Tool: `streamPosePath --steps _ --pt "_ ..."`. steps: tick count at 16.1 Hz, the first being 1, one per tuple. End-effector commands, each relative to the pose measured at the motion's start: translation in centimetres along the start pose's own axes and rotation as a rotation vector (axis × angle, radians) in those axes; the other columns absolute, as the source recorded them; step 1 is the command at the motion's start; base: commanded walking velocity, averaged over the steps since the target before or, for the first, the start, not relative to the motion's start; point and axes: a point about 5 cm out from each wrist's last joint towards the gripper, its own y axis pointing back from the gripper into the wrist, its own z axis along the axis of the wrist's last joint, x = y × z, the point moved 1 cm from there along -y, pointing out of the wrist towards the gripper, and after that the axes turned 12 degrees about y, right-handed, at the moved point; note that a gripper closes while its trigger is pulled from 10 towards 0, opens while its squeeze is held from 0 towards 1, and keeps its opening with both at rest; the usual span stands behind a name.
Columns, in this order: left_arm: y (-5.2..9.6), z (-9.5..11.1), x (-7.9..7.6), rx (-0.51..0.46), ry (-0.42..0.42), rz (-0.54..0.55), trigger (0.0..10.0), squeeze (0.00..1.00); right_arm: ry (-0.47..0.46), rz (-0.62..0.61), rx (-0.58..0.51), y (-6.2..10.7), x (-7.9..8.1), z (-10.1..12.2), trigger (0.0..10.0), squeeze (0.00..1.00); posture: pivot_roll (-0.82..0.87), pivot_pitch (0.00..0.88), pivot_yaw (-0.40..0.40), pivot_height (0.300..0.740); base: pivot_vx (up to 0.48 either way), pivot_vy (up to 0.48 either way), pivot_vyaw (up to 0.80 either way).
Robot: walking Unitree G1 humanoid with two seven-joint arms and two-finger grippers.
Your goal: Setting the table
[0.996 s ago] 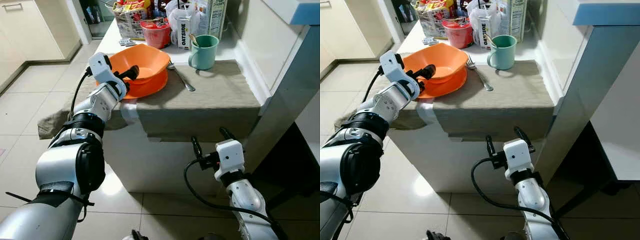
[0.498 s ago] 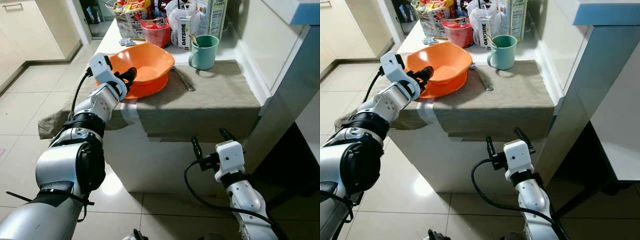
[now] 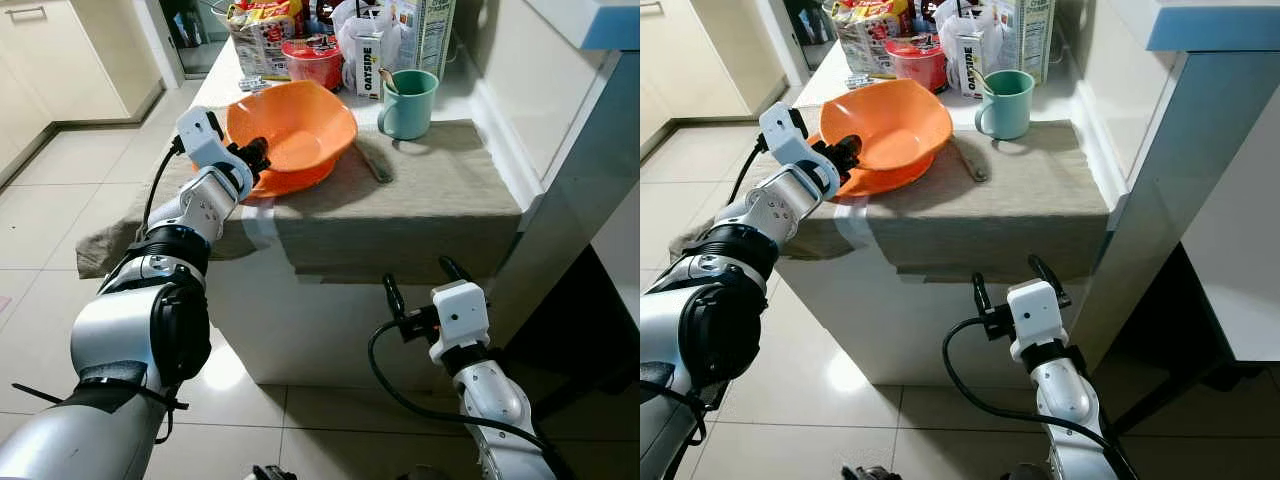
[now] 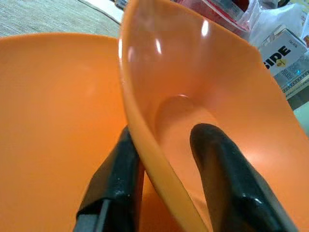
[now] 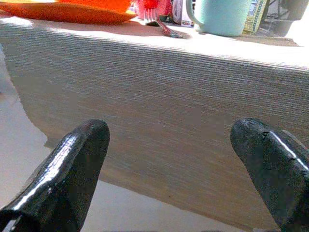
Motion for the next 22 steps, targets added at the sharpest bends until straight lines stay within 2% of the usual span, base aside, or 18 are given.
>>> streamPosePath --steps 1,4,9,15,17,18,20,22 --pt "-0.1 1.5 -1.1 -0.047 0.0 -0.031 0.0 0.0 0.005 0.016 -0.016 -0.1 0.2 0.5 10.0 0.0 -0.21 0.043 0.124 0.719 0.0 0.0 0.0" --pt "0.0 2.3 -1.4 -0.089 0.018 -0.046 0.0 0.0 0.004 0.018 -0.016 -0.1 0.3 0.5 10.0 0.0 -0.21 0.044 0.123 0.719 0.0 0.0 0.0" --pt "0.2 4.2 -3.3 -0.153 0.041 -0.129 0.0 0.0 0.006 0.019 -0.018 -0.1 0.3 0.6 10.0 0.0 -0.21 0.047 0.122 0.719 0.0 0.0 0.0" --pt "0.3 5.2 -3.9 -0.202 0.071 -0.163 0.0 0.0 0.005 0.013 -0.022 -0.3 0.1 0.7 10.0 0.0 -0.21 0.049 0.121 0.719 0.0 0.0 0.0" --pt "0.6 6.4 -4.9 -0.248 0.081 -0.201 0.0 0.0 0.005 0.014 -0.022 -0.3 0.1 0.7 10.0 0.0 -0.21 0.051 0.119 0.719 0.0 0.0 0.0" --pt "0.8 7.0 -5.9 -0.262 0.057 -0.24 0.0 0.0 -0.003 0.01 -0.024 -0.4 0.0 0.8 10.0 0.0 -0.21 0.051 0.119 0.719 0.0 0.0 0.0" --pt "0.8 7.0 -6.1 -0.255 0.038 -0.249 0.0 0.0 -0.019 0.006 -0.029 -0.7 -0.1 1.1 10.0 0.0 -0.2 0.051 0.12 0.719 0.0 0.0 0.0" --pt "0.9 6.4 -6.3 -0.224 0.01 -0.263 0.0 0.0 -0.108 -0.033 -0.06 -2.0 -1.3 2.5 10.0 0.0 -0.2 0.05 0.119 0.719 0.0 0.0 0.0"
